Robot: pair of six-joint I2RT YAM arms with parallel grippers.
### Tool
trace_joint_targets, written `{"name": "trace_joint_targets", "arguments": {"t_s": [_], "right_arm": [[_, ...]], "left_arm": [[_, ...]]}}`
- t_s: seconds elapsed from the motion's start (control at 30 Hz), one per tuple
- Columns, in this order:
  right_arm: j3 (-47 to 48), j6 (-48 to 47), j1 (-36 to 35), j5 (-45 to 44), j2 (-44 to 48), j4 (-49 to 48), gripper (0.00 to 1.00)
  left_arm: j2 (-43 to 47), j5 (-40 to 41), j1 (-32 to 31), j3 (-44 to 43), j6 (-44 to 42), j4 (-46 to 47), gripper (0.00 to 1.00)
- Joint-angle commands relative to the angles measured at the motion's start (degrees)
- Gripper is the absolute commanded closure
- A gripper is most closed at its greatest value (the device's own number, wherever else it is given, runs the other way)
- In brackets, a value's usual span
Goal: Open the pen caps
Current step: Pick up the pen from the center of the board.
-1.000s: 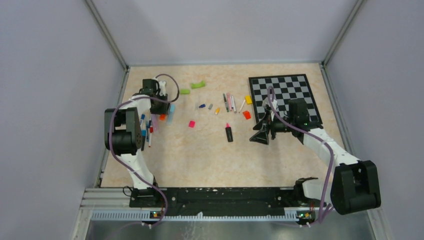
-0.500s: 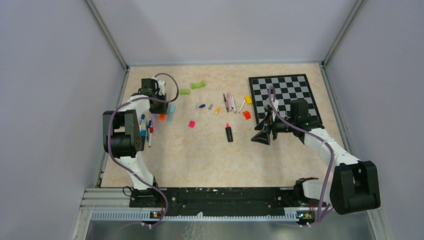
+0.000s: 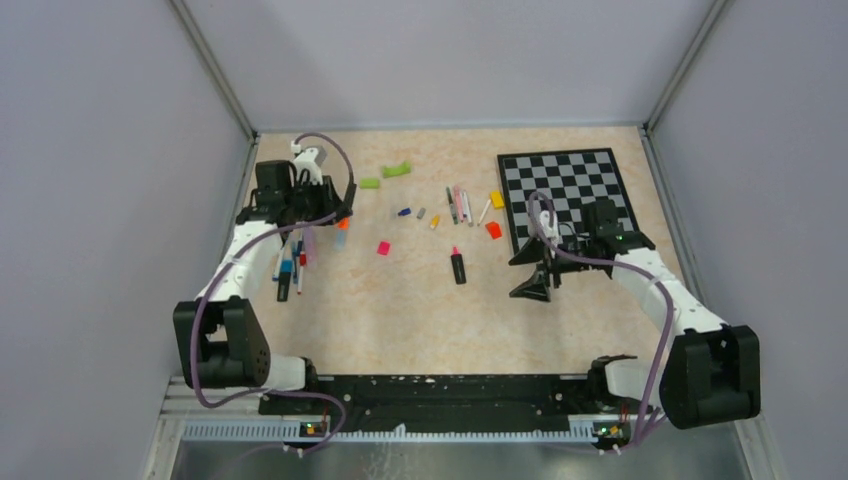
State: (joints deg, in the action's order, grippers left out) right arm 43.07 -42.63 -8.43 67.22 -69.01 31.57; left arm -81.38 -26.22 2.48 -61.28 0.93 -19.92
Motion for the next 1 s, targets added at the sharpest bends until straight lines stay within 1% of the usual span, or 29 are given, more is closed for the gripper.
{"name": "trace_joint_targets", "arguments": {"t_s": [0.0,0.03,0.07,0.2,0.33,0.5,0.6,0.7,0.97], "right_arm": [[6.32,-44.99,0.30,4.43,1.42,27.01,0.23],[7.60,-48.36,0.26,3.67,1.42,29.51,0.22],[9.06,-48.83,0.25,2.91,1.43,30.28,0.21],[14.20,-50.68,0.17,0.28,1.43,32.57,0.22],[19.01,-54.25,0.10,-0.55,1.43,35.95,0.22],[23.78,-62.28,-0.59,-1.44,0.42,41.84,0.20],[25.06,-63.65,-2.06,-3.31,0.07,41.87,0.21],[25.03,-63.79,-4.49,-7.17,-0.19,40.70,0.21],[21.44,-61.90,-11.77,-17.76,-0.57,35.14,0.25]], "left_arm": [[4.65,-21.86,-1.43,6.36,9.86,5.71,0.97],[5.39,-24.80,-2.10,8.13,12.45,8.02,0.97],[5.91,-26.72,-4.99,9.47,14.37,9.73,0.97],[6.15,-28.27,-15.37,12.12,20.38,15.06,0.97],[2.72,-29.27,-24.68,14.11,28.96,25.75,0.97],[-3.62,-29.52,-33.01,12.96,36.51,34.60,0.98],[-7.32,-30.20,-36.39,9.89,37.93,35.37,0.98],[-10.51,-31.17,-39.12,7.41,39.25,36.02,0.98],[-16.75,-32.16,-44.25,2.25,40.80,36.24,0.97]]}}
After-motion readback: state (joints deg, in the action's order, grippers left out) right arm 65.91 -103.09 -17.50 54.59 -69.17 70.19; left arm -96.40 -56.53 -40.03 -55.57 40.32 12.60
